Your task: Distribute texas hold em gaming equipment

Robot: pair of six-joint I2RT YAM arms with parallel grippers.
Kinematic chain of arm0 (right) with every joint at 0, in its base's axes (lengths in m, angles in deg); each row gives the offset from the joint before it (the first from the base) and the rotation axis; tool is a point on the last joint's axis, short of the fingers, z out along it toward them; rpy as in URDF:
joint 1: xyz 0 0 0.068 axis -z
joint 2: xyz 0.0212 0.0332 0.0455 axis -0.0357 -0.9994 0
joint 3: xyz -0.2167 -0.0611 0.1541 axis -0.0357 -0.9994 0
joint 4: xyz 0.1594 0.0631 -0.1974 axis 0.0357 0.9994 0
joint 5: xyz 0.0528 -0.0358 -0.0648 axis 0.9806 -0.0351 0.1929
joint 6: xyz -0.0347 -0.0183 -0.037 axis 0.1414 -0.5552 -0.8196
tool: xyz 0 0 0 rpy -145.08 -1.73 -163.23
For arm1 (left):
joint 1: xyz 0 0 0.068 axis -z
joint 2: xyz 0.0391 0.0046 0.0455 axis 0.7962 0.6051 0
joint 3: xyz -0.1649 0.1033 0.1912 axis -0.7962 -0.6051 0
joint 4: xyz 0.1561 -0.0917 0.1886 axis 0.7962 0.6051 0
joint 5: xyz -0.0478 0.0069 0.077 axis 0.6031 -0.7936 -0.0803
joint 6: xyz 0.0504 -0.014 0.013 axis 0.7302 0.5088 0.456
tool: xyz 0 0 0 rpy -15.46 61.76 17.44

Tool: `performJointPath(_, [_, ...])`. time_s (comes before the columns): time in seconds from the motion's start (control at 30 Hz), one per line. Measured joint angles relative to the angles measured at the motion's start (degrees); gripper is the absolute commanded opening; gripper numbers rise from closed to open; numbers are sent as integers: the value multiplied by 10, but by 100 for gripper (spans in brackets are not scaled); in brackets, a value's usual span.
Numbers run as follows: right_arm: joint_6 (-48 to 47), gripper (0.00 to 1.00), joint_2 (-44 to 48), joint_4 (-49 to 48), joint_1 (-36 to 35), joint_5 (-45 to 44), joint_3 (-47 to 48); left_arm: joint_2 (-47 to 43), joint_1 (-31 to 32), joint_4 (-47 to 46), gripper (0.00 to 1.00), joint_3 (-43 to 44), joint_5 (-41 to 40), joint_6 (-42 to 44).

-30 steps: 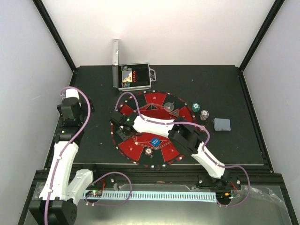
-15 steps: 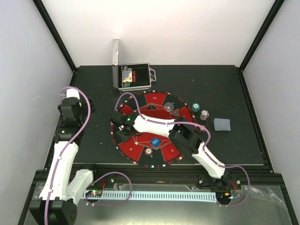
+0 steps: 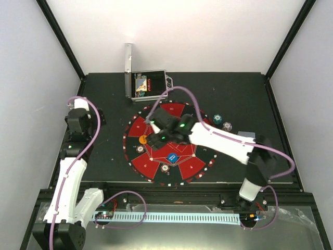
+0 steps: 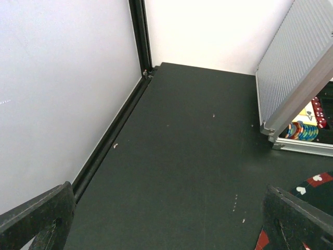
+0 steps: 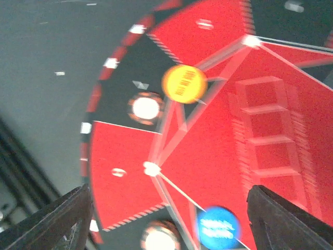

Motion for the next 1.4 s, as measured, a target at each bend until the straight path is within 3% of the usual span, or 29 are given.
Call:
performJointPath(0.1, [18, 84, 81, -12, 60, -13, -90, -2, 0, 0, 99, 0, 5, 0])
performJointPath(0.33, [72, 85, 196, -14, 293, -24, -337, -9, 0, -1, 99, 0, 10, 0])
performJointPath(0.53, [95, 86, 224, -9, 405, -42, -398, -10, 0, -1, 99, 0, 14, 0])
performJointPath(0.77, [100, 85, 212, -19, 452, -67, -409, -11, 2, -1, 99, 0, 15, 0])
performJointPath(0.93, [99, 75, 182, -36, 470, -72, -409, -11, 2, -1, 99, 0, 15, 0])
performJointPath(1.4, [98, 61, 119, -74, 477, -73, -409, -11, 2, -1, 99, 0, 15, 0])
